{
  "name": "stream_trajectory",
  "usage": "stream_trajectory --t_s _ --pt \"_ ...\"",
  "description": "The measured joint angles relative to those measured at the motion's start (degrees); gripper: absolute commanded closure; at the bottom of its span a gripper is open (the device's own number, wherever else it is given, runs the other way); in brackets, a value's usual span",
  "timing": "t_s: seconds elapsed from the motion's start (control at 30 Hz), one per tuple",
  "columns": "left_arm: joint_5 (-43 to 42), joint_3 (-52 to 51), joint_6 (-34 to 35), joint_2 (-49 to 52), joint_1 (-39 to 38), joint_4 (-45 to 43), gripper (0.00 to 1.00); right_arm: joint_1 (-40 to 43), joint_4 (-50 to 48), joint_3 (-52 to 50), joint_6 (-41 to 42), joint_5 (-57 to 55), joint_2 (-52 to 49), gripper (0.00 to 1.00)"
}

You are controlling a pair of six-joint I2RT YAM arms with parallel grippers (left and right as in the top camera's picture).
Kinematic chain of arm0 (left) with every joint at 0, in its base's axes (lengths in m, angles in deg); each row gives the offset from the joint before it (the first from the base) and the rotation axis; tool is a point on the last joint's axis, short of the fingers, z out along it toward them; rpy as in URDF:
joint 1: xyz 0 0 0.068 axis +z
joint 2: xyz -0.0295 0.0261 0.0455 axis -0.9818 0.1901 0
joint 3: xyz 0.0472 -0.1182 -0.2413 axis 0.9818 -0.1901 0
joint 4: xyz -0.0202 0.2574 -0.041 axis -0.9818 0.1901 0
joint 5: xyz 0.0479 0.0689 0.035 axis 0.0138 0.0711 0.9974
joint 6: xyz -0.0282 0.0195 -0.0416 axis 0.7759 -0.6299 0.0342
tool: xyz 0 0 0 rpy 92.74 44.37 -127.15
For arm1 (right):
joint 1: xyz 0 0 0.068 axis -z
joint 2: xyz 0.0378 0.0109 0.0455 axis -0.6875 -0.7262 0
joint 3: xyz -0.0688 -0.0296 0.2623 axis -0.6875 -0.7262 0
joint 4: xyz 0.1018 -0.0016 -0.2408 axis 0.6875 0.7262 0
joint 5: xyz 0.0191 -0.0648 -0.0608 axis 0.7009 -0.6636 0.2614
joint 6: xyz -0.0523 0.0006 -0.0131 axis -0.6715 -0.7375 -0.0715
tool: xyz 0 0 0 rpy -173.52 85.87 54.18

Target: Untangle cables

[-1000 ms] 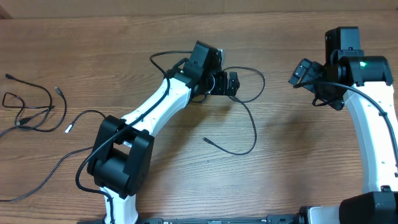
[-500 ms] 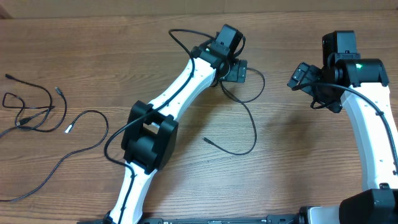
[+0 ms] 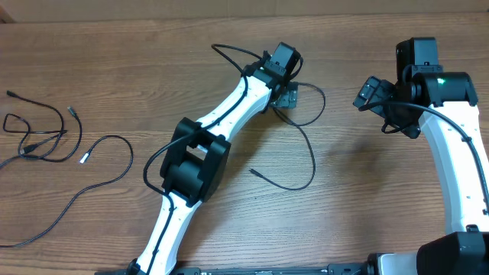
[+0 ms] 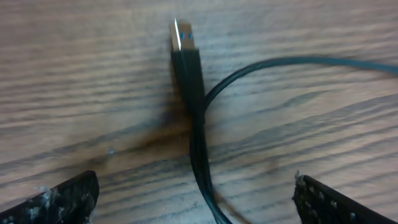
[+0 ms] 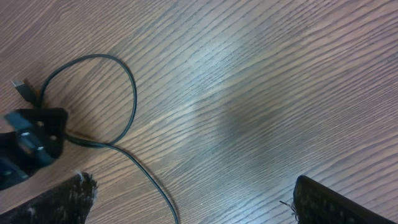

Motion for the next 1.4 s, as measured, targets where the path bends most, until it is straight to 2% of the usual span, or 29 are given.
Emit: stream_trajectory --t_s 0.07,0.17,0.37,0.43,0.53,0.6,0.67,1.03,1.2,1.4 --pt "0.0 0.0 0.3 1.1 -0.2 0.0 0.11 0.0 0.0 0.0 0.0 0.0 0.0 0.00" --pt "0.6 0.0 0.5 1.3 -0.4 0.0 0.29 0.0 -0.1 0.0 0.0 0.0 0.0 0.00" --pt "0.9 0.0 1.0 1.3 -0.6 0.7 0.30 0.0 0.0 0.0 0.0 0.0 0.0 0.00" --pt "0.9 0.1 1.1 1.3 -0.6 1.3 0.41 0.0 0.0 0.0 0.0 0.0 0.0 0.00" --pt "1.1 0.3 1.6 1.4 -0.6 1.9 0.65 0.0 0.0 0.0 0.0 0.0 0.0 0.00" --pt "1.3 0.3 1.5 1.4 -0.6 2.1 0.85 0.0 0.0 0.0 0.0 0.0 0.0 0.00" --pt "1.2 0.3 1.5 1.4 -0.6 2.1 0.96 0.0 0.0 0.0 0.0 0.0 0.0 0.00" --pt "2.1 1.0 1.4 1.5 -0.6 5.6 0.96 0.0 0.2 0.0 0.0 0.0 0.0 0.00" --pt "3.5 2.1 -1.9 1.5 0.1 9.6 0.96 0.0 0.3 0.0 0.0 0.0 0.0 0.00" --pt "5.3 7.4 -4.1 0.0 6.4 16.0 0.96 0.0 0.6 0.0 0.0 0.0 0.0 0.00"
